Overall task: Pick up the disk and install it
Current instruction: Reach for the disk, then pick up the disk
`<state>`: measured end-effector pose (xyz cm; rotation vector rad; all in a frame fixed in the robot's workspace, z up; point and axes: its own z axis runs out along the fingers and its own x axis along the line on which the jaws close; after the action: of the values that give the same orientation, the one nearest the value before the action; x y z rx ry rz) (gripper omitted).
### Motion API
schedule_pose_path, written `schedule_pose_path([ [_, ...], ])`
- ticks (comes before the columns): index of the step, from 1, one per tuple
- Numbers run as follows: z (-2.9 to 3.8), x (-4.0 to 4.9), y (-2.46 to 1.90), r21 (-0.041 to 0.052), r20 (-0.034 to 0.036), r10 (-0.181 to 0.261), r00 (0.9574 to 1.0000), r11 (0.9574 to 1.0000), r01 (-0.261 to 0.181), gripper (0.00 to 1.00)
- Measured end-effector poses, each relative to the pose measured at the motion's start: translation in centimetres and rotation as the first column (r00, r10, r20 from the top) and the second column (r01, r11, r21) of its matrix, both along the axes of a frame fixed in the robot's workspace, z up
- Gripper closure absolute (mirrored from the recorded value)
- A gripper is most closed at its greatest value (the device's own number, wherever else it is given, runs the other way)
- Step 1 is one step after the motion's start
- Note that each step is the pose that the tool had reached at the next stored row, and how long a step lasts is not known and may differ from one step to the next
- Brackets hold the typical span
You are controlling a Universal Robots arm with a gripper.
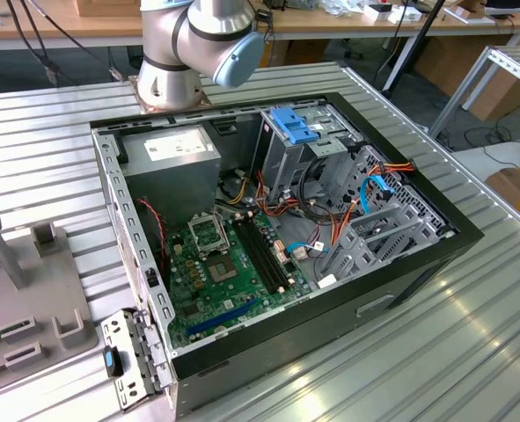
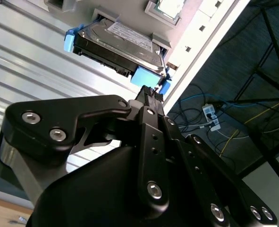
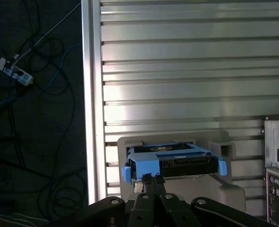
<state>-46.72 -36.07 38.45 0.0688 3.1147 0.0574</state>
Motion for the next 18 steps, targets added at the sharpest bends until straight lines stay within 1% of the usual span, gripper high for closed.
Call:
schedule_pose_path([
  [3, -0.03, 0.05, 0.0, -0.0024, -0.0001, 0.0, 1.0, 1.0, 0.0, 0.89],
  [4, -0.07, 0.12, -0.07, -0.0064, -0.0001, 0.0, 1.0, 1.0, 0.0, 0.89],
  [7, -0.39, 0.26, -0.47, -0.0138, -0.0001, 0.0, 1.0, 0.9999, 0.0, 0.89],
  [11, -0.51, 0.26, -0.51, -0.0143, -0.0002, 0.0, 1.0, 0.9999, 0.0, 0.89],
  [18, -0.53, 0.26, -0.51, -0.0142, -0.0002, 0.0, 1.0, 0.9999, 0.0, 0.89],
])
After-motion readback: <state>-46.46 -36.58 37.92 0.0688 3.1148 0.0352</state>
